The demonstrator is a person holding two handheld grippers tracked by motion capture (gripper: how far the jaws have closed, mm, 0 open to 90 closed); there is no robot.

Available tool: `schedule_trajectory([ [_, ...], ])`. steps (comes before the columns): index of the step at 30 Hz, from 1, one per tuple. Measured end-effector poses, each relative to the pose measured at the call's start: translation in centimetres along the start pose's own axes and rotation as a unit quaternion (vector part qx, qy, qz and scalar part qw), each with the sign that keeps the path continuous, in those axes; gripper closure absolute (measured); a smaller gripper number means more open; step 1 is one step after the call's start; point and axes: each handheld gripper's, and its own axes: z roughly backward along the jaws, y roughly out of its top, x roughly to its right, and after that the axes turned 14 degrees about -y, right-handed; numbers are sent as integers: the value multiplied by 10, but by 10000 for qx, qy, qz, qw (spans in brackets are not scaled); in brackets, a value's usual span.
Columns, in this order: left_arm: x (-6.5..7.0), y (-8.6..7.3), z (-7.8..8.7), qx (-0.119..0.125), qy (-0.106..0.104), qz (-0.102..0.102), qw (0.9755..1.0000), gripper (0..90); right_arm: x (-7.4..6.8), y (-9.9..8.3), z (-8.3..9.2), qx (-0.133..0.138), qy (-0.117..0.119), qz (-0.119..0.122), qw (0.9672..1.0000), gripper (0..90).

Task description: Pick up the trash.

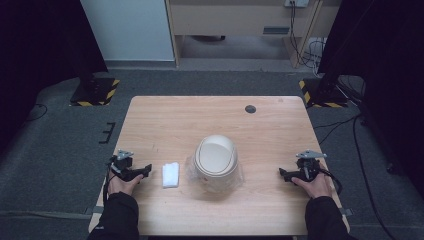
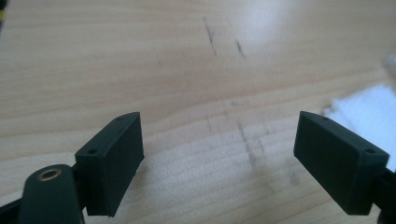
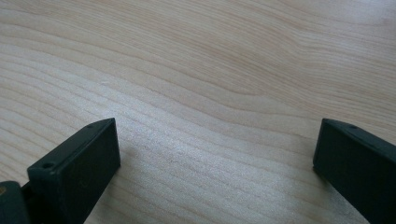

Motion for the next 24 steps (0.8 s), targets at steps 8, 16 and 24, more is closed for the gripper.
schedule_trajectory([
  [8, 16, 14, 20, 1011, -325, -170, 9942, 171, 0, 0, 0, 1, -2, 3, 10000, 7],
  [16, 33, 27, 35, 1699, -662, -444, 9822, 180, 0, 0, 0, -9, 2, 7, 10000, 8],
  [24, 49, 36, 47, 2078, -938, -574, 9720, 207, 0, 0, 0, -10, -1, 12, 10000, 6],
])
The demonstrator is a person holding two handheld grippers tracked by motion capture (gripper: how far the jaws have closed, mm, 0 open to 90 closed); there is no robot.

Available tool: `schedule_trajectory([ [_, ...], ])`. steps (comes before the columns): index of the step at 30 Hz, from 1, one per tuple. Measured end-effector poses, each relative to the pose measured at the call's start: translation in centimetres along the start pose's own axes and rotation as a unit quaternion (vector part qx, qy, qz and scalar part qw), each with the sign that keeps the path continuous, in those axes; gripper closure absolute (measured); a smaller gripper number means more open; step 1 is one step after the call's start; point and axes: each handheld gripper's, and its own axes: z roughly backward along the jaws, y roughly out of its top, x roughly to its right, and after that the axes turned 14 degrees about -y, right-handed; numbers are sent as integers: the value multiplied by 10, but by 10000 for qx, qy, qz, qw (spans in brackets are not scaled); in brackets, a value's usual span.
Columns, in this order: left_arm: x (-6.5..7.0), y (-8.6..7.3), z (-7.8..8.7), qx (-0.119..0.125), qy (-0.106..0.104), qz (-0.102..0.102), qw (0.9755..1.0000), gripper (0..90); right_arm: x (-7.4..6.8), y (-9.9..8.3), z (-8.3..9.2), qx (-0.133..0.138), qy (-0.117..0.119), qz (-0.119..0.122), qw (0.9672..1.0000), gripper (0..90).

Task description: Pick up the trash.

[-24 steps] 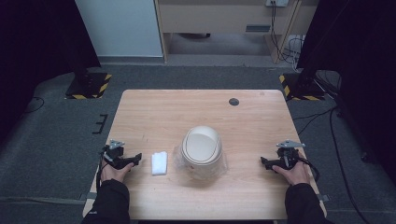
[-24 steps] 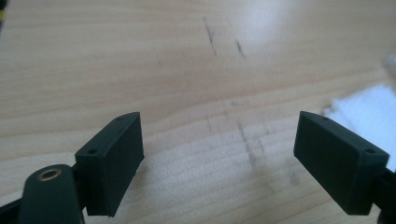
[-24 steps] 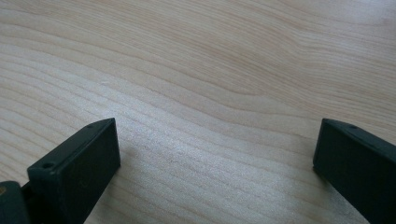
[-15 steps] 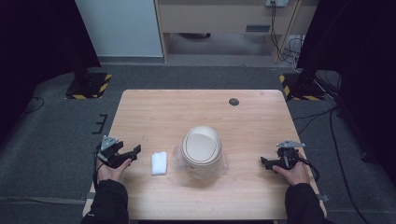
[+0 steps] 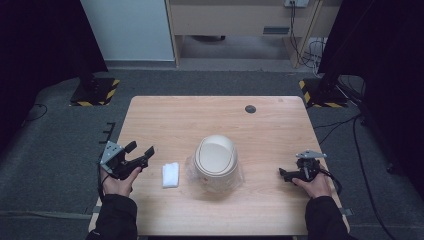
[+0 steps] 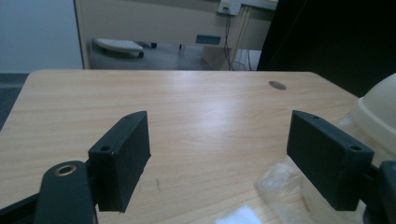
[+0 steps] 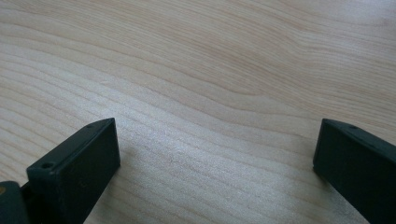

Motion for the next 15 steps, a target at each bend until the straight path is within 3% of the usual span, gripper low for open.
schedule_trajectory([
  [6, 15, 6, -4, -149, -72, 17, 9999, 224, 0, 0, 0, -1, 1, -1, 10000, 6],
  [15, 49, 13, -15, -152, -539, -227, 9982, 232, 0, 0, 0, -1, 1, -1, 10000, 6],
])
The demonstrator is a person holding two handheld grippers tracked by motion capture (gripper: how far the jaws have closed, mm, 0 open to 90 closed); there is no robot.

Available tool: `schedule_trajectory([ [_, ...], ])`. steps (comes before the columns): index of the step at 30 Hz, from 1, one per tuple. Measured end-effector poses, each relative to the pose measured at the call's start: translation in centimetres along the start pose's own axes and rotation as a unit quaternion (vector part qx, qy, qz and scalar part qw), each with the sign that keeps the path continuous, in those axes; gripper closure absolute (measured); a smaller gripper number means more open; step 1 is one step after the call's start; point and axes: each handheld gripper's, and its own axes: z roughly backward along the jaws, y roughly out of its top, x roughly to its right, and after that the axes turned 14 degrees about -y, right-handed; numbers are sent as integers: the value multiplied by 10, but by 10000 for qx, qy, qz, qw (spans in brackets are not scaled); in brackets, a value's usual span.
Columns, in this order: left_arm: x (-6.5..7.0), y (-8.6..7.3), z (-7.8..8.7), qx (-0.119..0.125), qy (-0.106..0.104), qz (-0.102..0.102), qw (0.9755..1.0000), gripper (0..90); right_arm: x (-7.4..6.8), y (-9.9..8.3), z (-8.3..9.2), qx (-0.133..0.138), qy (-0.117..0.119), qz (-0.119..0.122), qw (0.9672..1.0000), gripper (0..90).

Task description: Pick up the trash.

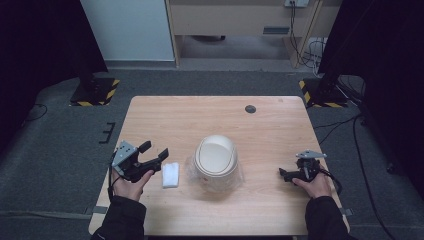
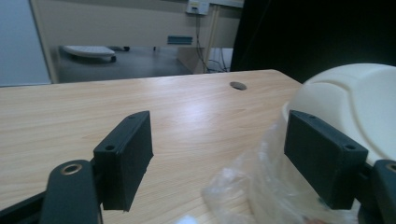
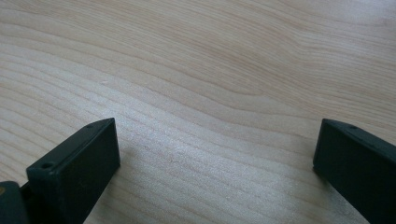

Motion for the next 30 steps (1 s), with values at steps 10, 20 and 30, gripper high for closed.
schedule_trajectory([
  [10, 32, 2, -20, -217, -494, -88, 9985, 258, 0, 0, 0, 7, -3, -2, 10000, 6],
  [20, 50, 3, -44, -421, -725, -108, 9964, 255, 0, 0, 0, 3, -1, 0, 10000, 6],
  [30, 58, 1, -59, -649, -749, -199, 9949, 241, 0, 0, 0, 9, -4, -2, 10000, 6],
])
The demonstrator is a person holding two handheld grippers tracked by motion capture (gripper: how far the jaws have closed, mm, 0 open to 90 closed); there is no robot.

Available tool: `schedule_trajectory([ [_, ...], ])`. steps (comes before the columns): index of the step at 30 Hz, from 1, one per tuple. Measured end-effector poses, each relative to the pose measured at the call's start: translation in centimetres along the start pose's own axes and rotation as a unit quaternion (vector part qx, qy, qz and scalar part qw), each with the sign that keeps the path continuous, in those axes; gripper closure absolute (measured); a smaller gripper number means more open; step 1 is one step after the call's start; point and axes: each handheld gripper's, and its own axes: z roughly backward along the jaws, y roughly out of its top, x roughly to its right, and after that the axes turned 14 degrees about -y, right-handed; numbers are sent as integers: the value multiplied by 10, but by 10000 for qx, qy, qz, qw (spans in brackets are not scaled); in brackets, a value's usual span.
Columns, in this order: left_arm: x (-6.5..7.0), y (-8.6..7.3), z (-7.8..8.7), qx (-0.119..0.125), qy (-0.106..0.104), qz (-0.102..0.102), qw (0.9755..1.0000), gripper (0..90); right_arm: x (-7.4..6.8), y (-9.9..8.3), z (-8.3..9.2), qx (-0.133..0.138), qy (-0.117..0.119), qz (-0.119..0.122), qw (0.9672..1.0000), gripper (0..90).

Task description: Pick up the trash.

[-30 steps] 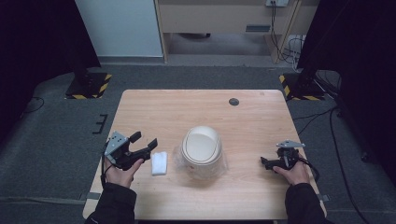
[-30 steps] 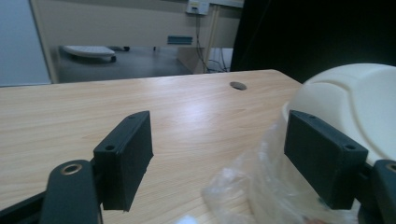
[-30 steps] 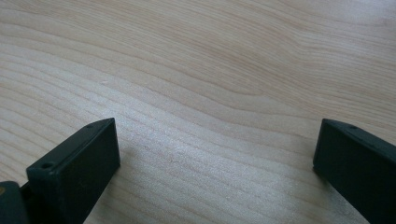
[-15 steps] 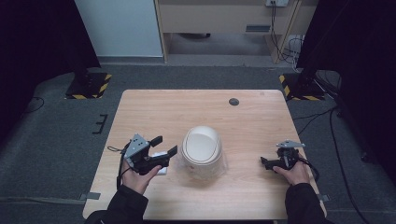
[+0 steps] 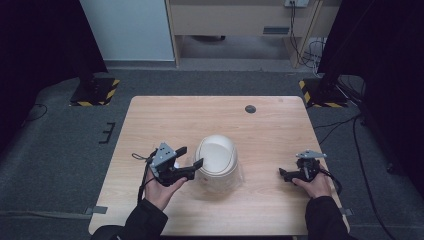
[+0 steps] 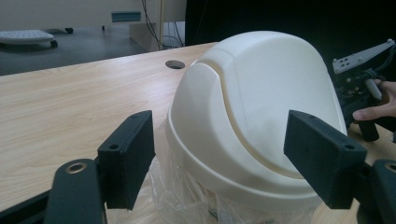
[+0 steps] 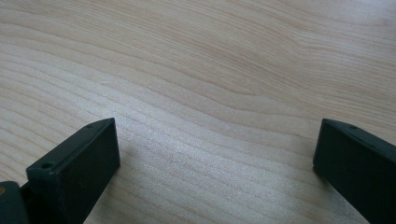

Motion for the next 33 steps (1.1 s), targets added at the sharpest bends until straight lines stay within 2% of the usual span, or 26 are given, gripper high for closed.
schedule_trajectory([
  [11, -6, 1, -16, -254, 74, -2, 9996, 211, 0, 0, 0, -1, -3, 9, 10000, 6],
  [20, -5, 5, -27, -432, 66, -26, 9990, 189, 0, 0, 0, 0, -3, 12, 10000, 6],
  [29, -6, 8, -36, -769, 95, 54, 9970, 171, 0, 0, 0, -1, -4, 11, 10000, 6],
  [33, -7, 7, -40, -841, 105, 78, 9964, 170, 0, 0, 0, -1, -3, 10, 10000, 6],
])
